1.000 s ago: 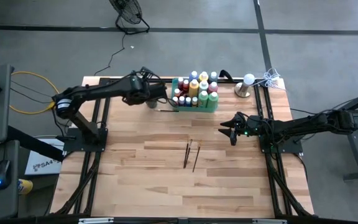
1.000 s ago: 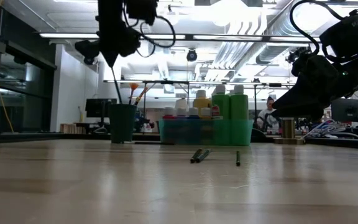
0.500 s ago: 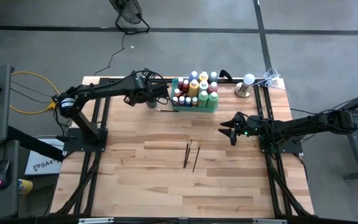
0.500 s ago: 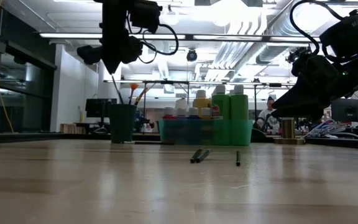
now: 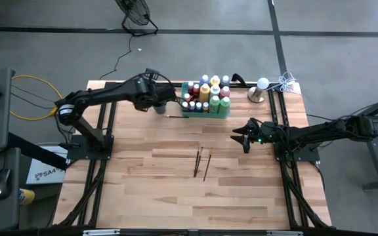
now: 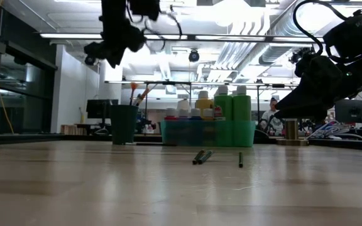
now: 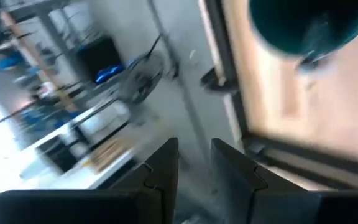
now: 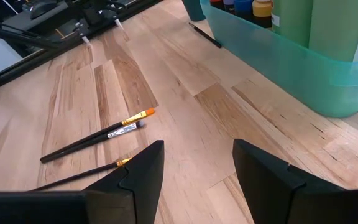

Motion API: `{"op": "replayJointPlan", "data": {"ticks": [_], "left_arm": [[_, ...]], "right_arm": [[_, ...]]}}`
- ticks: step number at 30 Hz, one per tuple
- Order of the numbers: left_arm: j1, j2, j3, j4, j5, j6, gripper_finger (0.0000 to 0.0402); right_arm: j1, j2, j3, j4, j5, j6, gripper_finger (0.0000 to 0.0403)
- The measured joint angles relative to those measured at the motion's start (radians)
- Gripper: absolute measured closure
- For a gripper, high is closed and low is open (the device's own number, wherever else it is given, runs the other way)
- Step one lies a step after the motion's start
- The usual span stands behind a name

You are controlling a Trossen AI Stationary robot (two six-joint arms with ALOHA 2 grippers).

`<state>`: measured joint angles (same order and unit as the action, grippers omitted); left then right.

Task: Pick & Place Paint Supplies
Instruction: Put the silver black paint brush into the blue cup

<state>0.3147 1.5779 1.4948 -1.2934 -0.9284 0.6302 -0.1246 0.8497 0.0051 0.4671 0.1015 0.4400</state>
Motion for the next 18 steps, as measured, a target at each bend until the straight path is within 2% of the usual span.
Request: {"op": "replayJointPlan", "data": {"ticks": [7, 10, 15, 18], "left_arm": [[-0.026, -0.077, 0.005, 0.023, 0.38, -0.147, 0.0314], [-0.039, -0.103, -0.022, 0.052, 0.493, -0.19, 0.0334], [-0.109, -0.121, -0.141, 0.16, 0.533, -0.194, 0.0392], [-0.162, -0.123, -0.233, 0.294, 0.532, -0.209, 0.0396]], "right_arm": [[0.0, 0.0, 0.0, 0.0, 0.0, 0.0, 0.0217], [0.0, 0.0, 0.0, 0.0, 0.0, 0.0, 0.0217], [0.0, 0.0, 0.0, 0.0, 0.0, 0.0, 0.0217], [0.0, 0.0, 0.0, 0.001, 0.0, 0.0, 0.0217]]}}
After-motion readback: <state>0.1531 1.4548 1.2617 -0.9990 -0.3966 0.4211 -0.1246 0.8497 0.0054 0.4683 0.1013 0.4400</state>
